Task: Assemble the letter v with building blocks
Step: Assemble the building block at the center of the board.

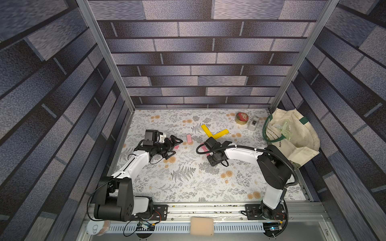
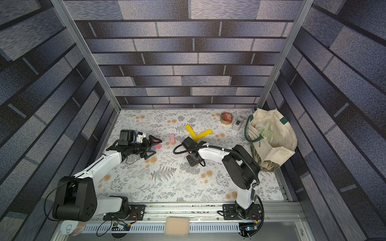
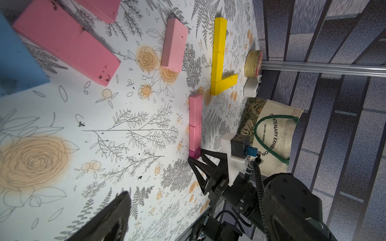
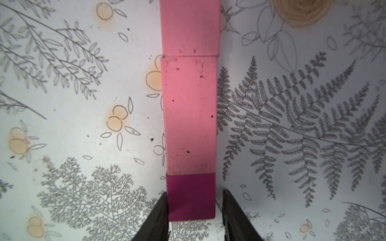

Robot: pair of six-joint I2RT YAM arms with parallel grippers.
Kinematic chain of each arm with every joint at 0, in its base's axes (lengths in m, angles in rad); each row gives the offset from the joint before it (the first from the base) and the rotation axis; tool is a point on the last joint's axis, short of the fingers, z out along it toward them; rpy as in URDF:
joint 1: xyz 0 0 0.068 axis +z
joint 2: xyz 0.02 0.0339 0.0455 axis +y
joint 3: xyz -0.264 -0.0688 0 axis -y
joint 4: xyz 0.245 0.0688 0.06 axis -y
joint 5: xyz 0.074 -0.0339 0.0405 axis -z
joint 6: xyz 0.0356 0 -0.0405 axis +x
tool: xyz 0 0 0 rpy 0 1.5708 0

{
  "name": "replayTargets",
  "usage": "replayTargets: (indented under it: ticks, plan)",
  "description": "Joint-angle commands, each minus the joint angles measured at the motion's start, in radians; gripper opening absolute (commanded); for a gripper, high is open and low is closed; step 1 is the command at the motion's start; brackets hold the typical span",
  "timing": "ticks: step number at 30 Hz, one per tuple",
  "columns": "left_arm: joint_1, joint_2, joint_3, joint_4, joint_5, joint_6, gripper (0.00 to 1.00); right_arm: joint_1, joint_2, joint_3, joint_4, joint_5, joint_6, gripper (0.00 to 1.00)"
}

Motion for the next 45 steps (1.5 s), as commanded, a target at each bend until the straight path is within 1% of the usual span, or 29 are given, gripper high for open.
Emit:
replayTargets:
  ticks: [1, 4, 8, 13, 21, 25, 28, 29, 31, 33, 35, 36, 38, 39, 41, 45]
  plan:
    - [0.002, 0.004, -0.002, -0.004, 0.011, 0.003, 1.00, -0.008, 0.039, -0.018, -0.021, 0.017, -0.005, 0.44]
    - [0.003, 0.004, 0.000, -0.004, 0.011, 0.002, 1.00, -0.008, 0.037, -0.018, -0.021, 0.017, -0.004, 0.43]
    - [0.002, 0.004, -0.002, -0.005, 0.011, 0.003, 1.00, -0.010, 0.038, -0.019, -0.021, 0.016, -0.004, 0.40]
    - [0.002, 0.001, -0.002, -0.005, 0.011, 0.004, 1.00, -0.011, 0.037, -0.018, -0.022, 0.018, -0.004, 0.39]
    - [0.002, 0.005, -0.001, -0.007, 0.011, 0.004, 1.00, -0.010, 0.036, -0.021, -0.020, 0.012, -0.007, 0.41]
    - [0.002, 0.008, -0.001, -0.006, 0.011, 0.003, 1.00, -0.010, 0.017, -0.025, -0.018, 0.011, -0.011, 0.45]
    - [0.004, 0.010, 0.003, -0.017, 0.009, 0.008, 1.00, -0.010, -0.014, -0.029, -0.011, 0.014, -0.018, 0.50]
    - [0.005, 0.012, 0.007, -0.023, 0.007, 0.011, 1.00, -0.010, -0.025, -0.027, -0.007, 0.013, -0.019, 0.57]
    - [0.007, 0.013, 0.024, -0.049, -0.002, 0.025, 1.00, -0.010, -0.049, -0.020, -0.005, 0.014, -0.023, 0.64]
    - [0.007, 0.012, 0.053, -0.104, -0.022, 0.054, 1.00, -0.008, -0.073, -0.006, -0.006, 0.011, -0.028, 0.69]
    - [0.008, 0.017, 0.106, -0.201, -0.065, 0.103, 1.00, -0.010, -0.107, 0.008, -0.007, 0.000, -0.036, 0.74]
    - [0.010, 0.023, 0.138, -0.256, -0.096, 0.126, 1.00, -0.010, -0.129, 0.015, -0.009, -0.002, -0.038, 0.78]
    - [0.015, 0.040, 0.199, -0.347, -0.143, 0.160, 1.00, -0.013, -0.173, 0.027, -0.008, -0.002, -0.050, 0.91]
    - [0.016, 0.054, 0.230, -0.384, -0.162, 0.172, 1.00, -0.017, -0.195, 0.037, -0.014, 0.000, -0.054, 0.99]
    - [0.008, 0.095, 0.298, -0.467, -0.223, 0.201, 1.00, -0.031, -0.233, 0.060, -0.022, -0.007, -0.058, 1.00]
    - [-0.027, 0.239, 0.477, -0.636, -0.324, 0.270, 1.00, -0.083, -0.270, 0.136, -0.064, 0.000, -0.050, 1.00]
